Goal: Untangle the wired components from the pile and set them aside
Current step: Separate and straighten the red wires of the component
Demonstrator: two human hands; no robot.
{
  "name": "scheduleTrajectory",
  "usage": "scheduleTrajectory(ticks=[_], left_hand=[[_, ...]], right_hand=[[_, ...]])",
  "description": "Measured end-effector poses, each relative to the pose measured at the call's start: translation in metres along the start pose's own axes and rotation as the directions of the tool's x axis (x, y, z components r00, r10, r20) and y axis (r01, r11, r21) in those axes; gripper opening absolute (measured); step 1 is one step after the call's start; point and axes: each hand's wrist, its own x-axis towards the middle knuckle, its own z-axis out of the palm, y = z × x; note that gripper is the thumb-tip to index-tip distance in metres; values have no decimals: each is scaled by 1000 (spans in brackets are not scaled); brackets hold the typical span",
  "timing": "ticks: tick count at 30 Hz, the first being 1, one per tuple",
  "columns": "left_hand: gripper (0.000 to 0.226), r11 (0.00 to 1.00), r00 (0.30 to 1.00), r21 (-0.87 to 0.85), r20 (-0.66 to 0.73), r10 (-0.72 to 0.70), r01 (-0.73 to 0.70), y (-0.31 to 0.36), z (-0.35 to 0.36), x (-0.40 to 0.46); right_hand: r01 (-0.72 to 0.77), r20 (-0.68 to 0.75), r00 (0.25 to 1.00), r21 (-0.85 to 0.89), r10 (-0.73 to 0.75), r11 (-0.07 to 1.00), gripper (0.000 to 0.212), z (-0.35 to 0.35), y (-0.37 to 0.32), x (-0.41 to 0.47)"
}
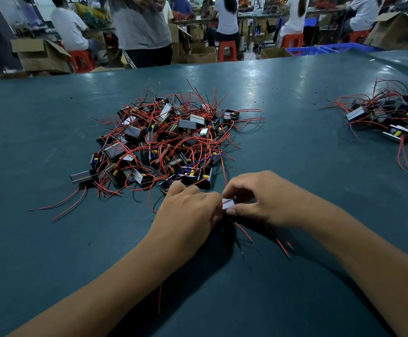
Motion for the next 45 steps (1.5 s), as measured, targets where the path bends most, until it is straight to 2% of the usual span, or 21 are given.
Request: scheduleTrajectory(ticks=[4,6,11,17,22,27,30,35,39,43,45], left_hand=[[27,938,980,-283,79,-183,198,-12,1,2],[30,899,970,-365,106,-218,242,-16,1,2],[19,767,937,-539,205,-282,348,-19,2,2],[18,819,937,-455,184,-296,348,-15,2,2],[23,870,943,-365,157,-294,332,-15,6,1],[29,901,948,-301,158,-277,313,-15,9,3],[30,915,950,-267,163,-266,302,-16,9,3],[27,926,946,-219,169,-275,308,-13,7,4],[26,921,944,-229,173,-281,316,-12,8,4],[28,933,945,-195,192,-266,302,-13,10,4],[27,931,950,-241,221,-221,273,-18,6,2]], right_hand=[[44,4,999,-104,-44,994,22,-1,0,1],[64,9,998,-133,-64,989,21,-1,1,1],[79,21,997,-140,-77,987,23,0,4,2],[78,23,997,-141,-75,987,23,2,1,1],[129,-14,991,-156,-133,979,22,4,-3,0],[194,-18,979,-258,-205,947,10,10,-15,0],[105,-47,991,-260,-122,960,5,11,-27,0],[-31,-87,996,-566,-22,824,10,24,-42,10],[-86,-79,996,-571,50,817,11,25,-47,12],[-66,-69,997,-601,30,797,13,30,-46,9],[-67,-64,997,-582,36,811,19,31,-43,8]])
